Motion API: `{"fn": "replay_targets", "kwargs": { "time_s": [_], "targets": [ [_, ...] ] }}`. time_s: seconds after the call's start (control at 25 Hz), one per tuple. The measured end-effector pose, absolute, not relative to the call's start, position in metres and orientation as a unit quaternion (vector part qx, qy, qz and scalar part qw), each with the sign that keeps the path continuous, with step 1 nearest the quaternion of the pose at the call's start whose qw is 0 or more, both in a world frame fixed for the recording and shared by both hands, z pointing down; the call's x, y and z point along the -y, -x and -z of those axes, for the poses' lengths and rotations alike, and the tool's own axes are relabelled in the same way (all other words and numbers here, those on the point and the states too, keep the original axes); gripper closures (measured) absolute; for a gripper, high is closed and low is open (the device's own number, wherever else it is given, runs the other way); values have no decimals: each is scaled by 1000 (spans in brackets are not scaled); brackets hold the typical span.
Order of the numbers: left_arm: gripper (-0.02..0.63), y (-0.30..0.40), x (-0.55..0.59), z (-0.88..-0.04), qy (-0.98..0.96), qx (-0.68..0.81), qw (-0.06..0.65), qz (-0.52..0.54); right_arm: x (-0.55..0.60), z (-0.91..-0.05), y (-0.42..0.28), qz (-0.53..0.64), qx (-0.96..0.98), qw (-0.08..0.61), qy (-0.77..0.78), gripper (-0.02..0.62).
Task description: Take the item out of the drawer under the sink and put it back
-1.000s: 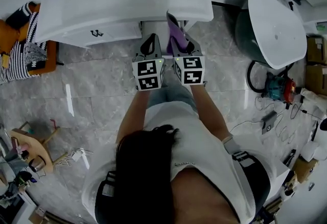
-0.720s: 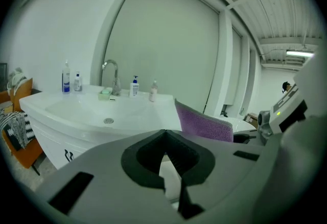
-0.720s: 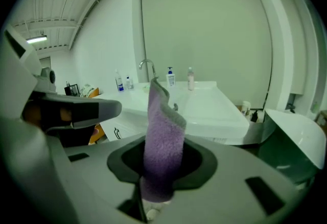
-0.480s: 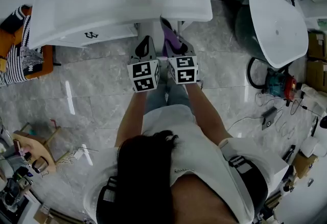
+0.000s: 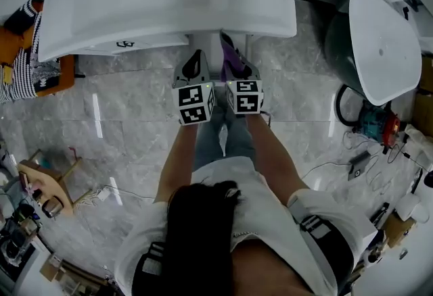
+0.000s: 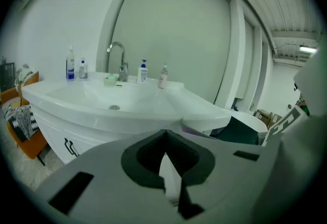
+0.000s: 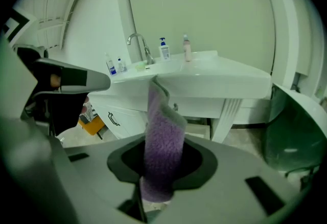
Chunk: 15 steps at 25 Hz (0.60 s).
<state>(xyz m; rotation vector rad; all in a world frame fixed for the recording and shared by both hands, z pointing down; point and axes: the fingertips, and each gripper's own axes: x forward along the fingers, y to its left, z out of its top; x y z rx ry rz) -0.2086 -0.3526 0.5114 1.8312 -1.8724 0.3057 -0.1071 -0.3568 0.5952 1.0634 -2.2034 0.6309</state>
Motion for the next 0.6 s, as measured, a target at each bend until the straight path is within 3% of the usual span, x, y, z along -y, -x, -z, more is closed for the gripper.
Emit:
{"fn": "replay_targets", "kwargs": {
  "time_s": [0.6],
  "targets": [
    [603, 222, 354, -593, -649, 690, 289, -137, 367, -673, 132, -260, 823, 329, -383, 472]
  ]
}}
